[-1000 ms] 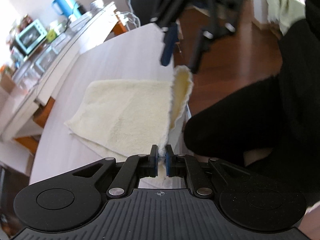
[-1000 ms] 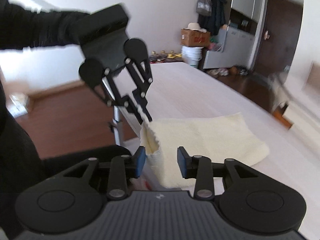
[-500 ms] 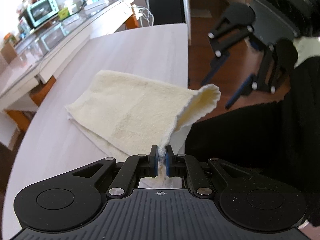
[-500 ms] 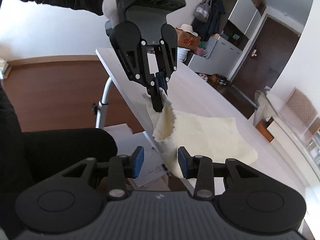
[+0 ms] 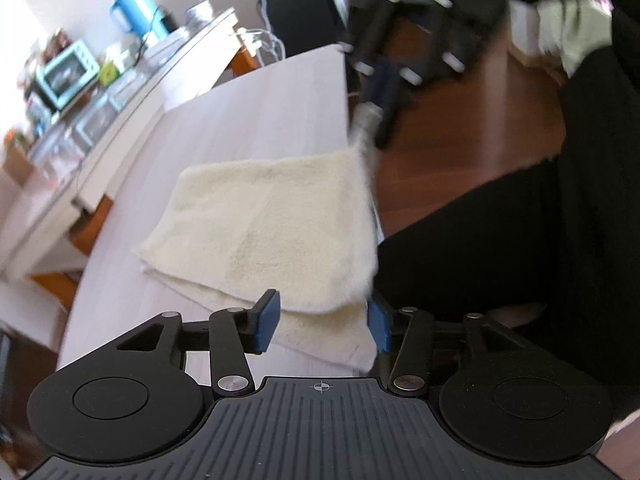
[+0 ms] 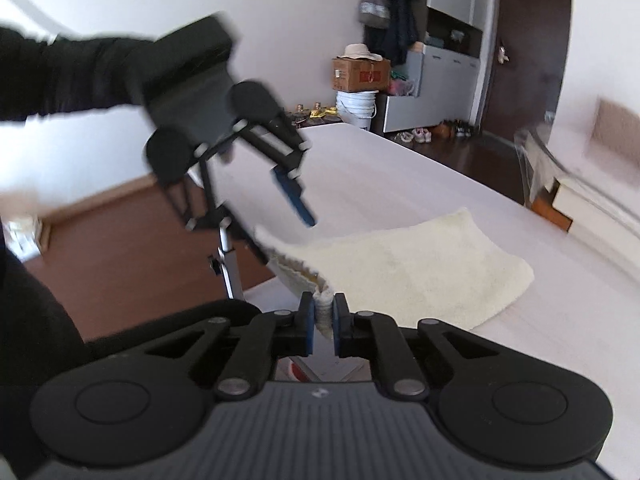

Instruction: Fold towel

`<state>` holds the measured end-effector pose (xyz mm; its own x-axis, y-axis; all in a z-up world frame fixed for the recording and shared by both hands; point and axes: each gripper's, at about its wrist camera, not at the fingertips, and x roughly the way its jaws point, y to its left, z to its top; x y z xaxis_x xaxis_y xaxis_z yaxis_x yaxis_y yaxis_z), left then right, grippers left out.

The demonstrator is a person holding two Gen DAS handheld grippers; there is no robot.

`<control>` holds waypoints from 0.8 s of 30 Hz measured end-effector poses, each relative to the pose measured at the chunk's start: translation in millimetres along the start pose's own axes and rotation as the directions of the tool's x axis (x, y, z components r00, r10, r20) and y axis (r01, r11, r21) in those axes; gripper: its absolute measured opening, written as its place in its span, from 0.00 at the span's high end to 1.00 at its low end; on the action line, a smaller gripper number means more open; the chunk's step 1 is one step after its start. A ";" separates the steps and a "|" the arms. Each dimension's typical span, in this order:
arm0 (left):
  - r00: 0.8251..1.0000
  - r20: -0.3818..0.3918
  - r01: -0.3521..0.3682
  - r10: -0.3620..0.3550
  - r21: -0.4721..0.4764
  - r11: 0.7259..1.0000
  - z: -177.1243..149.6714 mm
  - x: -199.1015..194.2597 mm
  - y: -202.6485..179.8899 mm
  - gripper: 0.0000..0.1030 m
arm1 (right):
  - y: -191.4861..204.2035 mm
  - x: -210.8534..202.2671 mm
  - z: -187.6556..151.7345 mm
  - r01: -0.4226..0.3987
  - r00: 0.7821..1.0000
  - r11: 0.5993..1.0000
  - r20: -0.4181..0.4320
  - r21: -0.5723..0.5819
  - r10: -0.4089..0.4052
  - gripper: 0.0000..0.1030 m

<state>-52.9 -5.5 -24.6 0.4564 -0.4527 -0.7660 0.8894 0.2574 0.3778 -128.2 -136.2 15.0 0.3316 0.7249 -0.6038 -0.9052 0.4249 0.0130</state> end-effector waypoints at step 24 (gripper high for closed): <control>0.999 -0.022 0.043 -0.042 0.019 0.999 24.3 -8.2 18.0 0.94 | -59.0 -26.8 1.5 -0.109 0.993 0.985 -0.024 0.133 0.114 0.90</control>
<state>-40.0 -17.9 1.1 0.4176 -0.4442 -0.7927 0.9085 0.2212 0.3547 -83.2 -179.9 31.7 0.2202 0.7553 -0.6173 -0.8925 0.4114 0.1850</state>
